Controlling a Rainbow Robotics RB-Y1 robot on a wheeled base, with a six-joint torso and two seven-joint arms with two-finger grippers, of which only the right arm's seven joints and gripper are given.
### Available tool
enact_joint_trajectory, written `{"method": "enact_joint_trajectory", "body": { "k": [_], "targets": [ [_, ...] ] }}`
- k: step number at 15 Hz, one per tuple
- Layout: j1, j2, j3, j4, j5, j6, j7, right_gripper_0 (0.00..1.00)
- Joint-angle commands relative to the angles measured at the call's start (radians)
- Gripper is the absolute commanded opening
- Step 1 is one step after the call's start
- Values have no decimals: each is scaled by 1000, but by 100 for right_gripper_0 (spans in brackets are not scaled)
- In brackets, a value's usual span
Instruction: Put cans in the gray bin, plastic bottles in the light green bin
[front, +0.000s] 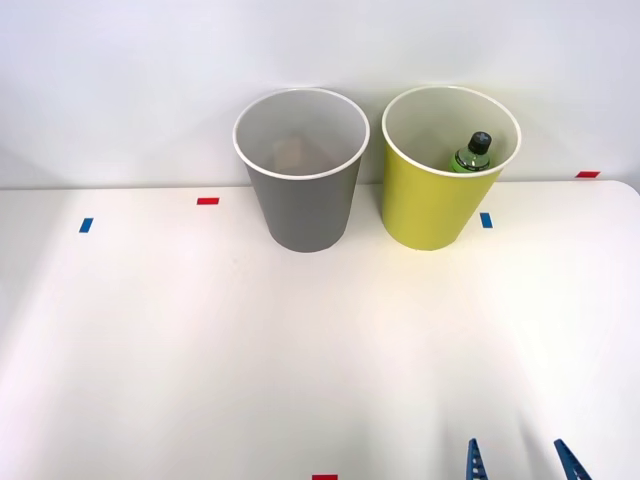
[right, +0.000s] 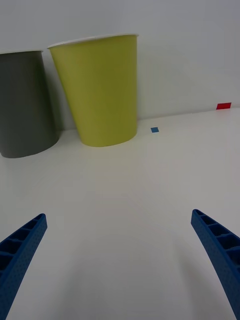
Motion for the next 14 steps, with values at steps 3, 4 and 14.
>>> {"method": "enact_joint_trajectory", "body": {
  "k": [3, 4, 14],
  "targets": [
    [18, 2, 16, 0, 0, -18, 31, 100],
    [18, 2, 19, 0, 1, -13, 36, 100],
    [18, 2, 23, 0, 10, -7, 40, 100]
  ]
}}
